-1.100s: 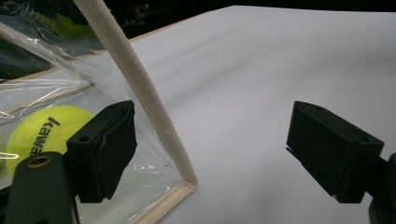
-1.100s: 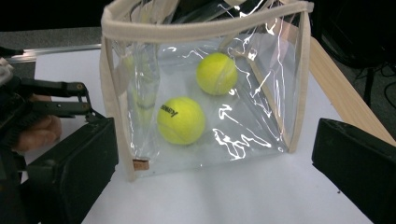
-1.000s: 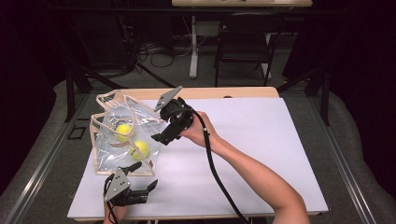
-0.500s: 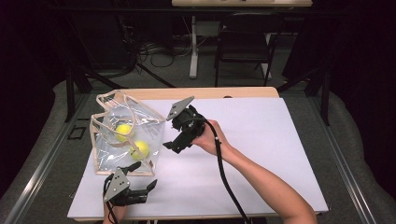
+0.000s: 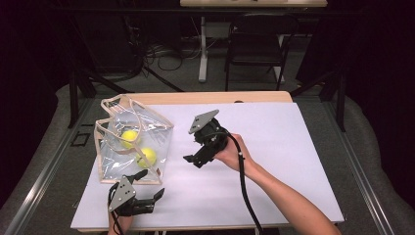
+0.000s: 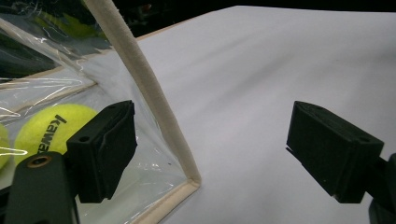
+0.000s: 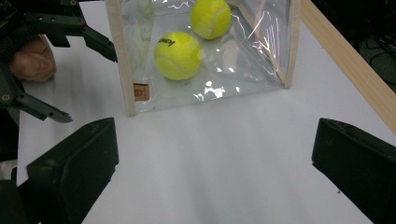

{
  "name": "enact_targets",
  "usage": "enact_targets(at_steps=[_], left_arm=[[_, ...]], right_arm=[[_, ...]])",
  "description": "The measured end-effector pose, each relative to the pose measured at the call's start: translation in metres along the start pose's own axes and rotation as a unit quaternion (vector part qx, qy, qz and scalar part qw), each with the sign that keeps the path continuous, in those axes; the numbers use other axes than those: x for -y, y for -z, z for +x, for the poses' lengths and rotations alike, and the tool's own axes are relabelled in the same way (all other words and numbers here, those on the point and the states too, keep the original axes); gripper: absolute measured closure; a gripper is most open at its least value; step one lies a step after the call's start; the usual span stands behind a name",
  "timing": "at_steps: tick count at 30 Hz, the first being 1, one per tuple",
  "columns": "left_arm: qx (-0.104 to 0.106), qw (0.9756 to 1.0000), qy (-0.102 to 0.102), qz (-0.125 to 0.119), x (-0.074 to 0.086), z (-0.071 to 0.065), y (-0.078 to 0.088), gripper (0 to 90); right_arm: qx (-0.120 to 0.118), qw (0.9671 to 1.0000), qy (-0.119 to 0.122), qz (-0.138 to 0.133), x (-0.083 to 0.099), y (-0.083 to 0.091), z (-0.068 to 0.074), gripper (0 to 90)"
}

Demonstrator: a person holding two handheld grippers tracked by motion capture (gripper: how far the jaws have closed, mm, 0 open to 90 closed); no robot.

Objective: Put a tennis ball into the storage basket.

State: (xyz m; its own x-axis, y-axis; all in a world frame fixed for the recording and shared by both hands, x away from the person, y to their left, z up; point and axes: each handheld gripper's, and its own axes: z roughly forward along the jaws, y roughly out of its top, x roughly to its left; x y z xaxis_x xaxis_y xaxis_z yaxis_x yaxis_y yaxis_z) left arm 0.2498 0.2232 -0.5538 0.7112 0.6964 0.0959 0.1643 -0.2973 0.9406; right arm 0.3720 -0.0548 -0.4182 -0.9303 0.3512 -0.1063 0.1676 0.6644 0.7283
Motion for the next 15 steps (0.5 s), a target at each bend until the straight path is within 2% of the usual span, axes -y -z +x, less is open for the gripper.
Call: enact_targets(at_steps=[15], left_arm=[[-0.001,1.0000,-0.001,0.000,0.000,-0.001,0.000,16.0]], right_arm=[[0.022,0.9997,-0.011,0.007,0.036,0.018,0.003,0.0]])
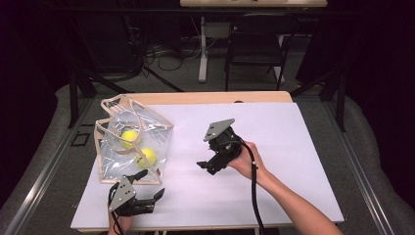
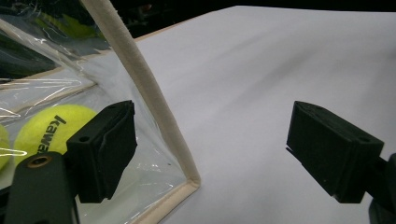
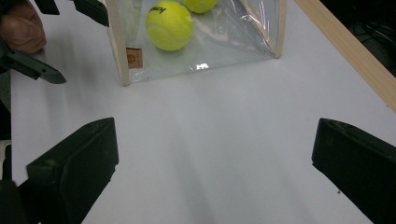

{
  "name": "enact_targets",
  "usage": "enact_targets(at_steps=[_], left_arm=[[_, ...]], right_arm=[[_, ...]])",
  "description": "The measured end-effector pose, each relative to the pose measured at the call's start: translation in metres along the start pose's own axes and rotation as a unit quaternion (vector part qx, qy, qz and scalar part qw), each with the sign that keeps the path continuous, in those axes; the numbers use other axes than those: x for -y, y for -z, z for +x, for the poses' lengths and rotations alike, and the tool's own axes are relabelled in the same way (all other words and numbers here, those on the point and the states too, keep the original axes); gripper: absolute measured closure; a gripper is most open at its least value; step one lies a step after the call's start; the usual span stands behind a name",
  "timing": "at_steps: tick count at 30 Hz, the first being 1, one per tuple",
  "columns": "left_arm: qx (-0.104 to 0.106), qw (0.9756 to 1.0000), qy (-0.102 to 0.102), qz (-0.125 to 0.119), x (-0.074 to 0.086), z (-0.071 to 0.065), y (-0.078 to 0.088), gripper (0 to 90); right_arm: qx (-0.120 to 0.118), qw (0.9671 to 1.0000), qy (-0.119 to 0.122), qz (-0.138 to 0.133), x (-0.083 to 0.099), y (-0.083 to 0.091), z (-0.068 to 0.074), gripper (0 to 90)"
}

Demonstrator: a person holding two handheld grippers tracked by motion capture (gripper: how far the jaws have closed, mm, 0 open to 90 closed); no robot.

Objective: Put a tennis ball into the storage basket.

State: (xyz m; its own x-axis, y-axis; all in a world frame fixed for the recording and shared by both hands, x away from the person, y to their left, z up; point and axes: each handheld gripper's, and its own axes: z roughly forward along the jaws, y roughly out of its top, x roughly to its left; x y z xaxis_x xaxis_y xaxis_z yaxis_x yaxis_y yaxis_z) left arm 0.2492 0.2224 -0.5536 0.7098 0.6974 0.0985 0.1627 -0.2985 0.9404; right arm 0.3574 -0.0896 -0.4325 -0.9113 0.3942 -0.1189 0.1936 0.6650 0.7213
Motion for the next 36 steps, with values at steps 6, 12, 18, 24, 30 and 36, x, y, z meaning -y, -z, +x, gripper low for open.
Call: enact_targets(at_steps=[6,12,18,24,30,36], left_arm=[[0.000,1.0000,-0.001,0.001,0.000,0.000,0.000,16.0],[0.000,1.0000,-0.001,0.000,0.000,-0.001,0.000,16.0],[-0.001,1.0000,0.001,0.000,0.000,-0.001,-0.001,16.0],[0.000,1.0000,0.001,0.000,0.000,-0.002,-0.001,16.0],[-0.002,1.0000,0.001,0.001,0.000,-0.002,0.000,16.0],[-0.004,1.0000,-0.001,0.001,0.000,-0.002,0.000,16.0]], right_arm=[[0.008,0.9999,-0.008,-0.004,0.014,0.006,0.001,0.0],[0.013,0.9998,-0.016,-0.006,0.030,0.011,0.002,0.0],[0.019,0.9995,-0.023,-0.007,0.044,0.016,0.005,0.0],[0.026,0.9990,-0.033,-0.015,0.058,0.021,0.005,0.0],[0.031,0.9984,-0.045,-0.014,0.075,0.025,0.006,0.0],[0.040,0.9975,-0.057,-0.016,0.097,0.028,0.007,0.0]])
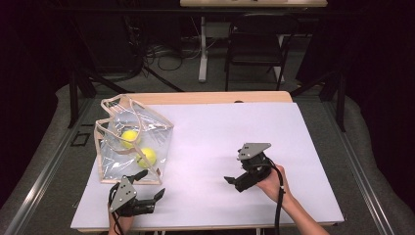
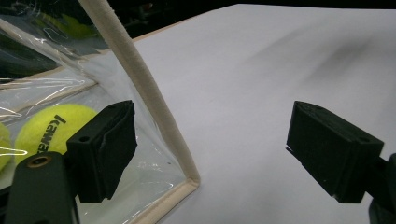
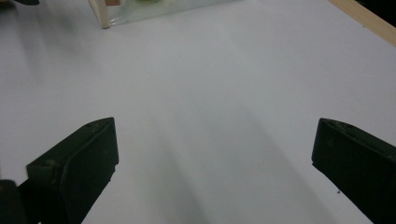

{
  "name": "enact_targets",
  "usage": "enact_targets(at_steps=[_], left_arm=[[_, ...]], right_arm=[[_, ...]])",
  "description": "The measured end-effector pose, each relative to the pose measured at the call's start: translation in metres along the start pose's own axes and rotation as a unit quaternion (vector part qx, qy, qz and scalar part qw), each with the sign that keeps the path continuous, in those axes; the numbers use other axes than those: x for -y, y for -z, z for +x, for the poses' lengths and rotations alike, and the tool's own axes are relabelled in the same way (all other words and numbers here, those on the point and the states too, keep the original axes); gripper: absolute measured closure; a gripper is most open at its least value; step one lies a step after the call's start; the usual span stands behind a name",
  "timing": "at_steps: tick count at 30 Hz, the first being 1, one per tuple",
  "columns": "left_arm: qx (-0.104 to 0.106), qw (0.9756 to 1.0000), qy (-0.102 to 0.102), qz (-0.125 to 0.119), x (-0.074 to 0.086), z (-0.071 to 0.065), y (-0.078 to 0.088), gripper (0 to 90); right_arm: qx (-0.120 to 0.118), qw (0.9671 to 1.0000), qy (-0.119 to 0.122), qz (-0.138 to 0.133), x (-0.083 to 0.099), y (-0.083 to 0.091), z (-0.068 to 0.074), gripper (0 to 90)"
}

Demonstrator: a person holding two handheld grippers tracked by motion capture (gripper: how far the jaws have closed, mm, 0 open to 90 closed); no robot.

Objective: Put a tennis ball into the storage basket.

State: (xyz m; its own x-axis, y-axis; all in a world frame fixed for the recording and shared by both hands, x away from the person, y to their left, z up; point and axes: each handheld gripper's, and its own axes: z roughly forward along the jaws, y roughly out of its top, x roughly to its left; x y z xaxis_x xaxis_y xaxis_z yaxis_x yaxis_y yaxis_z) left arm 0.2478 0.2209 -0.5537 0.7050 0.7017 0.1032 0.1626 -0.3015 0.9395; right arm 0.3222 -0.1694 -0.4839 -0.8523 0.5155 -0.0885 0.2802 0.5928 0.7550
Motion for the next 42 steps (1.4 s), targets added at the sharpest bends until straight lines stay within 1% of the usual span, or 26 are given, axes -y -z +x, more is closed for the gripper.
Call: enact_targets(at_steps=[4,11,12,17,20,24,26,28,33,38,40,42], left_arm=[[0.000,1.0000,0.002,0.001,0.000,0.000,0.000,16.0],[-0.001,1.0000,0.000,0.003,0.000,-0.001,-0.001,16.0],[-0.001,1.0000,-0.001,0.003,0.000,0.000,-0.001,15.9],[-0.002,1.0000,0.000,0.004,0.001,0.000,-0.001,16.0],[-0.002,1.0000,-0.001,0.005,0.000,0.000,-0.002,16.0],[-0.002,1.0000,0.000,0.006,0.000,-0.001,-0.003,16.0],[0.000,1.0000,0.000,0.006,0.000,-0.001,-0.003,16.0],[0.000,1.0000,0.001,0.008,0.000,-0.001,-0.003,16.0],[-0.002,1.0000,-0.001,0.007,0.000,0.000,-0.003,16.0],[-0.002,0.9999,0.000,0.010,0.001,0.000,-0.004,16.0],[-0.003,0.9999,-0.001,0.011,0.001,0.000,-0.004,16.0],[-0.004,0.9999,-0.002,0.012,0.001,0.000,-0.003,16.0]], right_arm=[[0.003,0.9999,-0.010,-0.002,0.014,0.001,-0.002,0.0],[0.006,0.9997,-0.023,0.005,0.034,0.001,-0.005,0.0],[0.009,0.9996,-0.024,0.009,0.037,0.001,-0.006,0.0],[0.017,0.9993,-0.032,-0.001,0.051,0.004,-0.007,0.0],[0.021,0.9990,-0.039,0.002,0.060,0.005,-0.008,0.0],[0.027,0.9984,-0.050,-0.001,0.070,0.009,-0.010,0.0],[0.031,0.9980,-0.055,-0.001,0.075,0.011,-0.011,0.0],[0.033,0.9980,-0.053,-0.006,0.079,0.013,-0.012,0.0],[0.039,0.9978,-0.054,-0.003,0.088,0.017,-0.011,0.0],[0.047,0.9974,-0.055,-0.007,0.095,0.022,-0.011,0.0],[0.046,0.9973,-0.058,-0.004,0.097,0.024,-0.011,0.0],[0.050,0.9969,-0.060,-0.010,0.099,0.025,-0.011,0.0]])
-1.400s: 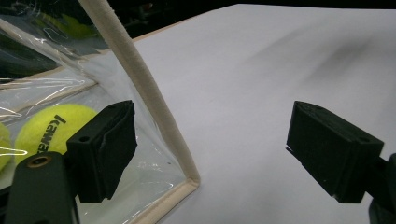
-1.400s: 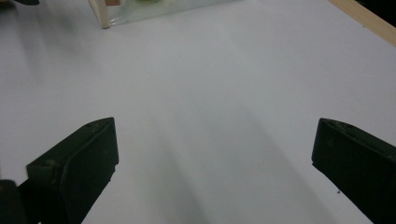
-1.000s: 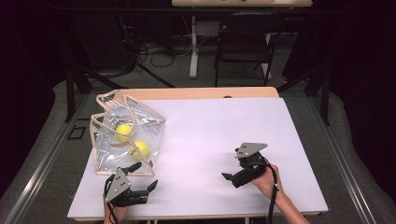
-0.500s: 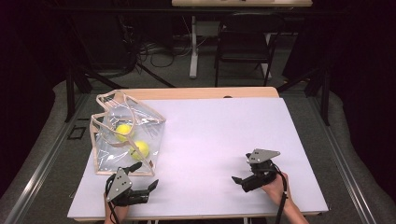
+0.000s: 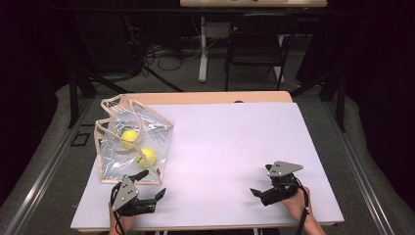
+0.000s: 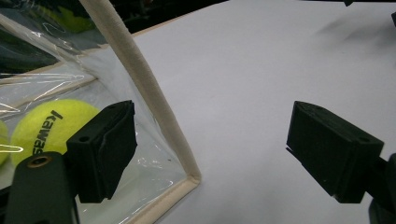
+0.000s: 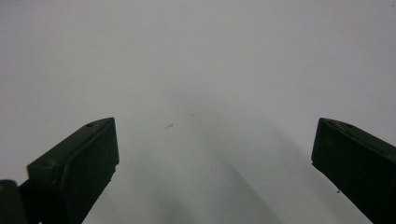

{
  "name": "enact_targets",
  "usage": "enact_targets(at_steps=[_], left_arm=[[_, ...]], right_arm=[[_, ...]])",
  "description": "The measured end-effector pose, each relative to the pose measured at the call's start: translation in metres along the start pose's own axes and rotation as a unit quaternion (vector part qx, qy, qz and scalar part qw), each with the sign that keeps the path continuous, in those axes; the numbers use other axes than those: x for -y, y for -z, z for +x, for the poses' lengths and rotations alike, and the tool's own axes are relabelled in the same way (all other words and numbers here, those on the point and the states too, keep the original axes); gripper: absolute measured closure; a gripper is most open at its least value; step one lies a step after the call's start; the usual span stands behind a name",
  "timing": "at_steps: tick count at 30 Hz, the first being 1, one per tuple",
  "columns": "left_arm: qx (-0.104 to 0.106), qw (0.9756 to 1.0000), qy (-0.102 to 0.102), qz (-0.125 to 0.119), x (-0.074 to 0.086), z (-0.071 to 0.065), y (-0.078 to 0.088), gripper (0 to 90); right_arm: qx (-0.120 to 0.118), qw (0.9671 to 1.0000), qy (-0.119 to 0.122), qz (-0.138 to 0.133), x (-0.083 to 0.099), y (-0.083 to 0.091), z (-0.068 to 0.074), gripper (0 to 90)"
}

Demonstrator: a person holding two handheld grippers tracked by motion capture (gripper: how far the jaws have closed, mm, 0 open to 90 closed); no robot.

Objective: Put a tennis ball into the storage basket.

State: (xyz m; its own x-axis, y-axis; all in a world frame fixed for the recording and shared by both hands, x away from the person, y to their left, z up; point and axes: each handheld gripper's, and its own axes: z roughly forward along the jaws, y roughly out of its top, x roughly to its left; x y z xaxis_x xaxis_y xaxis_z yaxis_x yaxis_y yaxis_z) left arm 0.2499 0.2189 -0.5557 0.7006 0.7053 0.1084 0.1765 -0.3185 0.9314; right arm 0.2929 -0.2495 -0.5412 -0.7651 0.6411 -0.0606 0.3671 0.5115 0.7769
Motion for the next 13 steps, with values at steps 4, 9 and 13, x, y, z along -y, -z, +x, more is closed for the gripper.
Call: enact_targets(at_steps=[4,9,13], left_arm=[[0.000,1.0000,0.000,-0.001,-0.0003,-0.0003,0.0006,16.0],[-0.001,1.0000,0.002,0.000,0.0001,0.0005,-0.0008,16.0],[-0.001,1.0000,0.000,0.001,-0.0002,0.0001,-0.0008,16.0]], right_arm=[[0.002,1.0000,-0.004,-0.002,0.0043,0.0018,0.0008,0.0],[0.003,1.0000,-0.007,-0.003,0.0072,0.0018,0.0011,0.1],[0.002,1.0000,-0.005,-0.001,0.0092,0.0012,0.0027,0.1]])
